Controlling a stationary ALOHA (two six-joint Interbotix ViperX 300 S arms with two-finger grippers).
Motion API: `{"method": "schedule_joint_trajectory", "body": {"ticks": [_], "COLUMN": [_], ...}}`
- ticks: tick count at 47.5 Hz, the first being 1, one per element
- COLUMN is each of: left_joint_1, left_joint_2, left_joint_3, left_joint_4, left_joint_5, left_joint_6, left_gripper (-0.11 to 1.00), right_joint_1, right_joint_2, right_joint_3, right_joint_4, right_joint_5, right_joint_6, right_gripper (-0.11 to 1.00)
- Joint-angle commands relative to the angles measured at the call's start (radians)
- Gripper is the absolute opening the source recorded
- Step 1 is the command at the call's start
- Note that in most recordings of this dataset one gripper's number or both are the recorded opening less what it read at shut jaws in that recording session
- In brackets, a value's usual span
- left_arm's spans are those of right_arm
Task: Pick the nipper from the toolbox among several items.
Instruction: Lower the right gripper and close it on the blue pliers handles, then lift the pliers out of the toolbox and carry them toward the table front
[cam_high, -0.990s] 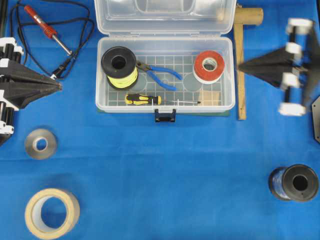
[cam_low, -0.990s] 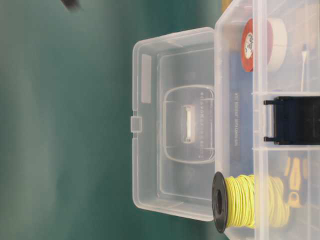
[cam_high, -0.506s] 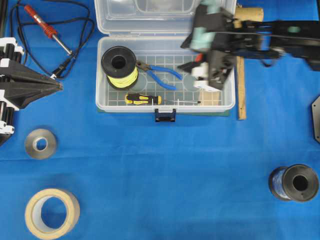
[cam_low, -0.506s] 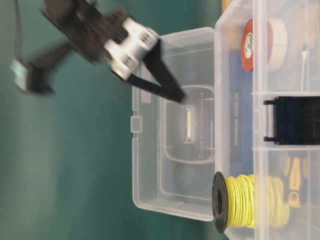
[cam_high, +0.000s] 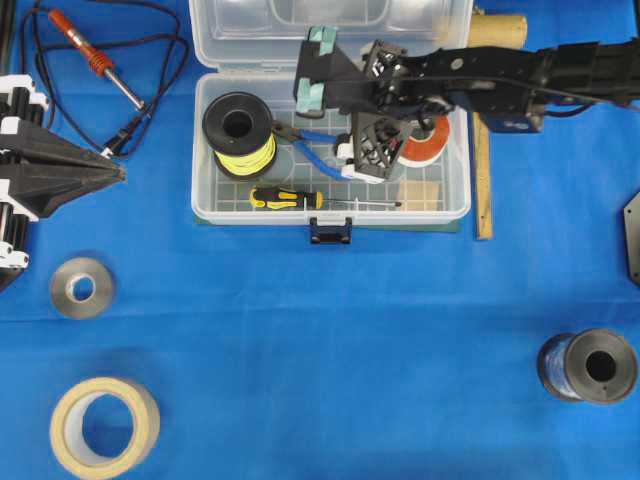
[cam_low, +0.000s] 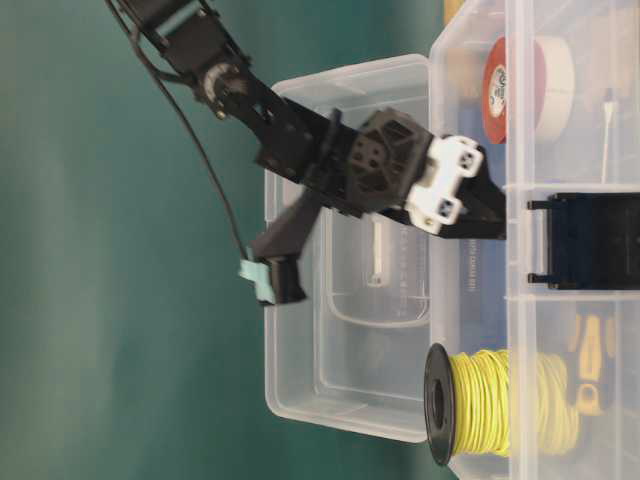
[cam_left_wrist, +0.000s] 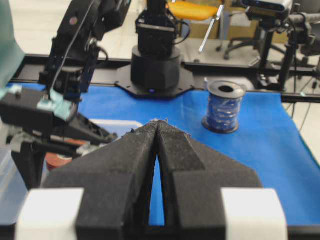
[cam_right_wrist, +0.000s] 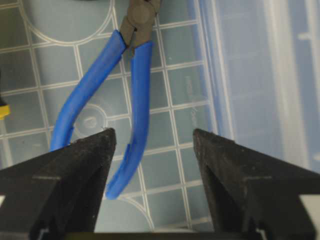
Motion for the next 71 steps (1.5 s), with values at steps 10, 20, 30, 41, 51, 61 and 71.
{"method": "schedule_joint_trajectory", "body": {"ticks": [10,20,30,41,51,61,71], "left_joint_1": [-0.002,-0.002,-0.002,-0.002,-0.002,0.009,0.025], "left_joint_2": [0.009,0.005,0.002,0.002,0.002,0.002,0.002], "left_joint_3": [-0.014,-0.012,-0.014,-0.014,-0.012,-0.014,-0.011], "left_joint_4": [-0.002,-0.002,-0.002,-0.003,-0.003,-0.003,-0.003], "left_joint_5": [0.006,0.012,0.018,0.018,0.018,0.018,0.018], "left_joint_6": [-0.003,-0.003,-0.003,-0.005,-0.003,-0.003,-0.003], "left_gripper": [0.00,0.00,0.00,0.00,0.00,0.00,0.00], "right_joint_1": [0.000,0.014,0.003,-0.023,-0.005,0.132,0.327], "right_joint_2": [0.048,0.054,-0.025,-0.201,-0.351,-0.431,-0.425], "right_joint_3": [-0.034,-0.034,-0.032,-0.025,-0.003,0.063,0.101], "right_joint_4": [0.002,0.002,0.003,-0.002,-0.002,0.005,0.000], "right_joint_5": [-0.009,-0.011,-0.006,0.028,0.061,0.046,0.002], "right_joint_6": [-0.003,-0.005,0.005,0.006,0.009,0.037,0.124], "right_gripper": [0.57,0.12,0.12,0.12,0.12,0.12,0.12]}}
